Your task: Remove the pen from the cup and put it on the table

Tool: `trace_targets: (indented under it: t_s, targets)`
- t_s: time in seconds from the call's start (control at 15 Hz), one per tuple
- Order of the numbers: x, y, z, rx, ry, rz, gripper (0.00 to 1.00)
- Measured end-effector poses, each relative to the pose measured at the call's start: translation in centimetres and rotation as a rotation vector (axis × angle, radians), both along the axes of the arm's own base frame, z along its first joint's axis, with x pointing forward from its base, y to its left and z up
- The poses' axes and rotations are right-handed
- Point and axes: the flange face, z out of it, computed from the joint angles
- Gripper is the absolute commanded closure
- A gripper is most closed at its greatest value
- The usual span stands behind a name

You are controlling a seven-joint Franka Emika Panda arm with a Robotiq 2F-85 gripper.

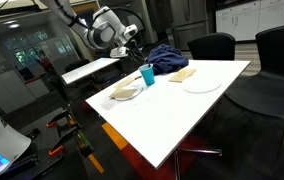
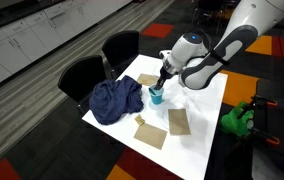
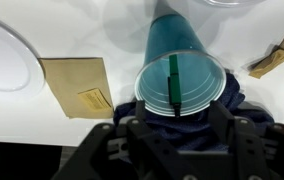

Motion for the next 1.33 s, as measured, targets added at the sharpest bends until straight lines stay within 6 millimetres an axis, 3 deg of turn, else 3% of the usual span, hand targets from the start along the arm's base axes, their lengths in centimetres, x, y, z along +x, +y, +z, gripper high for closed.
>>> trace_targets:
  t_s: [0.87,1.33]
  targets:
    - [0.6,0.5,-2.0,-0.014,0.015,0.011,0.43]
    - [0.8,1.1,-3.1,-0.019,0.025,0.021,0.51]
